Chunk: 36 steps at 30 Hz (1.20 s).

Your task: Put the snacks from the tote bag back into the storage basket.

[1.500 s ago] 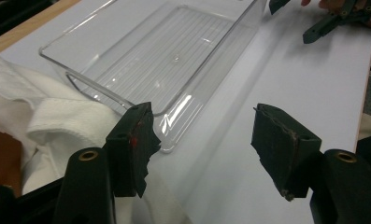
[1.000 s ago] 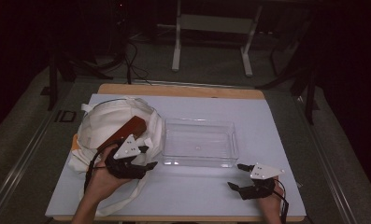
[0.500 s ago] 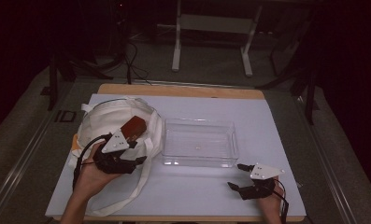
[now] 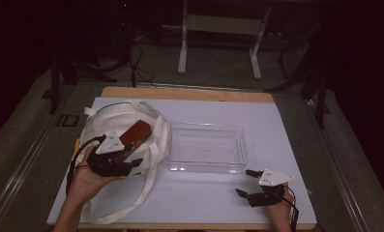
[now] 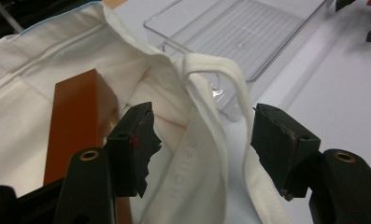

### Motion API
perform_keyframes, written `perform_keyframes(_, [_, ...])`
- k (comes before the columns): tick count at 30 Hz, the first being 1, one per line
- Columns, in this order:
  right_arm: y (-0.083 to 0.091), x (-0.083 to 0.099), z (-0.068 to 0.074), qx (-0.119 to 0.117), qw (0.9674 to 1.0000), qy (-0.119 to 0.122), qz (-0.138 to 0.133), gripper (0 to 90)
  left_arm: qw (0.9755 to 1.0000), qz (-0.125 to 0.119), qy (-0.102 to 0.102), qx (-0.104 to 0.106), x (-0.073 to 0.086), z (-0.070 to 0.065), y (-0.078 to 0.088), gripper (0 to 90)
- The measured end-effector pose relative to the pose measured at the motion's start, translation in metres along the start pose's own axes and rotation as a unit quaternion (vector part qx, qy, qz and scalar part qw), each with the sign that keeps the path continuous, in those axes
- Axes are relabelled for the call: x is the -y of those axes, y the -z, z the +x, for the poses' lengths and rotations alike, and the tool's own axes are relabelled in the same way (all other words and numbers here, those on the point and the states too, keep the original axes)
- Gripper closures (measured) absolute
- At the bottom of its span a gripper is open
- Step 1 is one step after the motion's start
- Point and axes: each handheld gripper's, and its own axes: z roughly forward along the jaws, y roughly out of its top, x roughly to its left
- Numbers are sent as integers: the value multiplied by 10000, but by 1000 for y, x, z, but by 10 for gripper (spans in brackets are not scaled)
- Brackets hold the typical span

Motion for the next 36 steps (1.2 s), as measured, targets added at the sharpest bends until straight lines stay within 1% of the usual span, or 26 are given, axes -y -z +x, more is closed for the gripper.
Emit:
perform_keyframes(7, [0, 0, 0, 3, 10000, 2, 0, 201, 9999, 84, 50, -75, 2, 6, 2, 398])
perform_keyframes(10, [0, 0, 0, 1, 10000, -6, 0, 201, 9999, 76, 101, -89, 3, 8, 3, 399])
perform_keyframes(17, [0, 0, 0, 0, 10000, -4, -1, 201, 9997, 130, 138, -136, 4, 12, 3, 401])
perform_keyframes(26, [0, 0, 0, 3, 10000, 2, -7, 201, 9992, 196, 266, -217, 7, 21, 5, 403])
perform_keyframes(28, [0, 0, 0, 4, 10000, 0, -6, 201, 9992, 218, 253, -229, 8, 22, 5, 405])
perform_keyframes(36, [0, 0, 0, 3, 10000, 2, -6, 201, 9986, 277, 342, -278, 10, 30, 5, 408])
